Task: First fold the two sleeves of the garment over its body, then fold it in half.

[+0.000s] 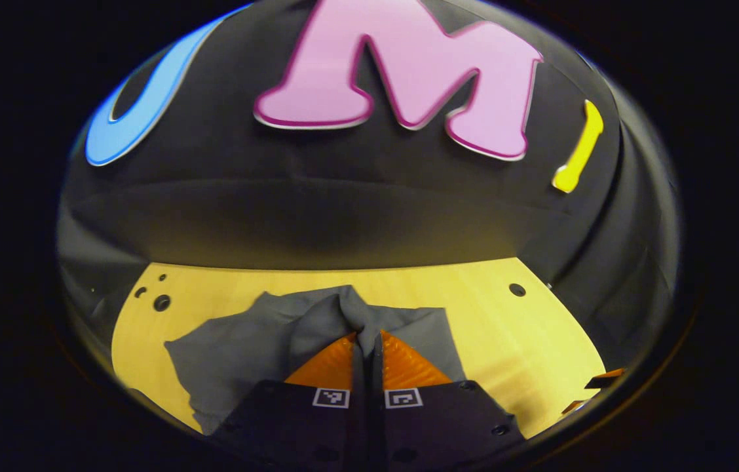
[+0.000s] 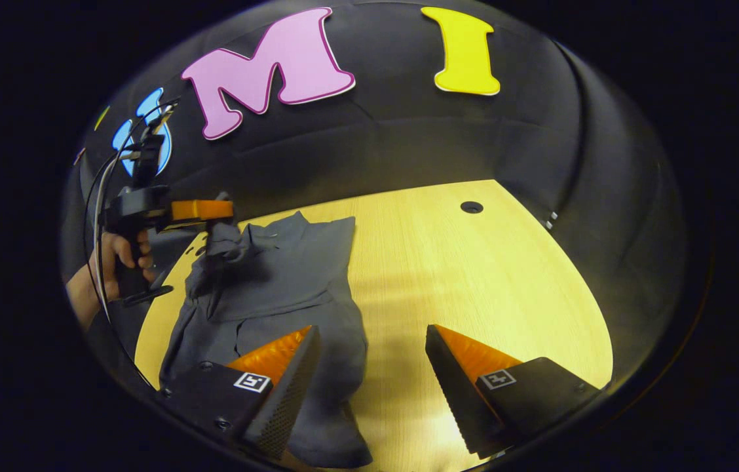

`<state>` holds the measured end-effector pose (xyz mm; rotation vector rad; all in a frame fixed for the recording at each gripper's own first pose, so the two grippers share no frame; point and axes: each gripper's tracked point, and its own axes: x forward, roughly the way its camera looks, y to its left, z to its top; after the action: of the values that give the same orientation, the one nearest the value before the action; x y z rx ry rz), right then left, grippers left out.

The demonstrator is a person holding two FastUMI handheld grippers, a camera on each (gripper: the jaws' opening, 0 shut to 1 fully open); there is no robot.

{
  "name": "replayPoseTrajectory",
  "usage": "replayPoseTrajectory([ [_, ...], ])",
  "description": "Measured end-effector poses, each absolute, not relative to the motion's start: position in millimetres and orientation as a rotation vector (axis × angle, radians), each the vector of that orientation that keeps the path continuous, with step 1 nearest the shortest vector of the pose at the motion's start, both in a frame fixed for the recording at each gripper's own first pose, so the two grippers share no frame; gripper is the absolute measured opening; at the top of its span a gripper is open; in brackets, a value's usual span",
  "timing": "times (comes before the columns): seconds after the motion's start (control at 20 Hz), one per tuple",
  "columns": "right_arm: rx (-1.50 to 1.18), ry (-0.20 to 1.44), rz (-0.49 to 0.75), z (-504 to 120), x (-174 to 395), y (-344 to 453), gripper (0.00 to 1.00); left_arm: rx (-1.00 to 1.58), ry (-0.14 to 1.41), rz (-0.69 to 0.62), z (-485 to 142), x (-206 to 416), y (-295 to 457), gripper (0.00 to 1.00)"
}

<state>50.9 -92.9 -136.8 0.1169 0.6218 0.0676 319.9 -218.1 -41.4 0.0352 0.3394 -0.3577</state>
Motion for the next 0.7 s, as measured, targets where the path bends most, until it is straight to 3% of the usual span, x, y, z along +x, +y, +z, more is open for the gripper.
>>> replayPoseTrajectory([
  [0.25,0.121,0.643,0.073,-143,49,-100,0.99,0.035,0.366,-0.42,-69,331,-272,0.07],
  [0.45,0.13,0.667,0.078,-150,45,-101,0.99,0.055,0.404,-0.401,-87,337,-281,0.19],
  [0.5,0.132,0.669,0.082,-151,44,-100,0.99,0.041,0.404,-0.4,-85,333,-280,0.18],
  [0.7,0.134,0.65,0.068,-150,44,-100,0.99,0.005,0.329,-0.423,-59,317,-263,0.74],
])
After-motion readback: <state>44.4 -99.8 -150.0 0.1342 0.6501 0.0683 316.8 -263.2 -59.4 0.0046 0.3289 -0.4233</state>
